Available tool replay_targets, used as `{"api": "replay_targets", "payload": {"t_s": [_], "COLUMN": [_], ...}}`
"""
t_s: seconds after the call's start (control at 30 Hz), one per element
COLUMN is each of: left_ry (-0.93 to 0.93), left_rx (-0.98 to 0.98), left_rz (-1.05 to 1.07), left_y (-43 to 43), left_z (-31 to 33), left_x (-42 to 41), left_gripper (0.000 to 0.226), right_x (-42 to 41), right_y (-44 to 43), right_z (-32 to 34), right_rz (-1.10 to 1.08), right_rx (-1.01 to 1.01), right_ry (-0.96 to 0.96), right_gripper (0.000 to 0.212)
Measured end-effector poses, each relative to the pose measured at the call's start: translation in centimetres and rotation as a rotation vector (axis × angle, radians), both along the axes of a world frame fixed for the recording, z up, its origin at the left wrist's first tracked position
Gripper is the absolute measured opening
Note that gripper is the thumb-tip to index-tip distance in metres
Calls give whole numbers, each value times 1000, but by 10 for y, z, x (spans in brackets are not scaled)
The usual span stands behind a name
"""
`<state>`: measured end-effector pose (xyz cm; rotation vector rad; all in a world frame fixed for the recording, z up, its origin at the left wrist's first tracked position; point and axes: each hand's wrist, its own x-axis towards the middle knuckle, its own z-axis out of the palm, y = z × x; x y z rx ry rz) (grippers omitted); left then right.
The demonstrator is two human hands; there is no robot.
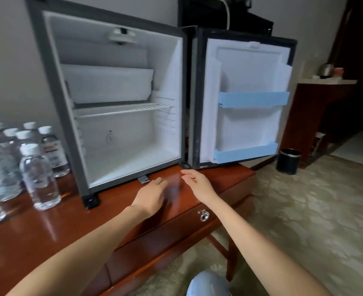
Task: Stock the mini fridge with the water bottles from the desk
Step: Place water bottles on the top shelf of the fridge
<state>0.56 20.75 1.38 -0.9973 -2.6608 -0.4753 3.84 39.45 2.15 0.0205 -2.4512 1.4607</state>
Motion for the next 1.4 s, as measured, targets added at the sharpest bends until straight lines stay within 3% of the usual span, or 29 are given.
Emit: {"api": "replay_targets", "payload": {"t_s": [0.17,0.33,0.5,0.6,0.93,1.4], "left_ry": [-33,-11,0,23,-47,-35], "left_rx": [30,120,220,292,749,1218], "left_rz": [122,279,531,636,758,735], "left_y": [-95,-188,-265,-299,-324,-352], "left_z": [-16,-22,-26,-29,-29,-25], "left_x": [24,58,92,112,124,55], "left_gripper": [47,40,26,32,39,46], "right_x": [-7,-8,-4,1,10,-37], "right_y": [-78,-162,-236,-269,-343,-430], "right_z": [-28,-37,-35,-34,-33,-35], "right_rz": [127,191,313,332,357,494], "right_rx": [-84,-146,-154,-179,-282,-272], "right_ry": [-60,5,-7,-10,47,54], "right_gripper": [25,21,16,15,12,32]}}
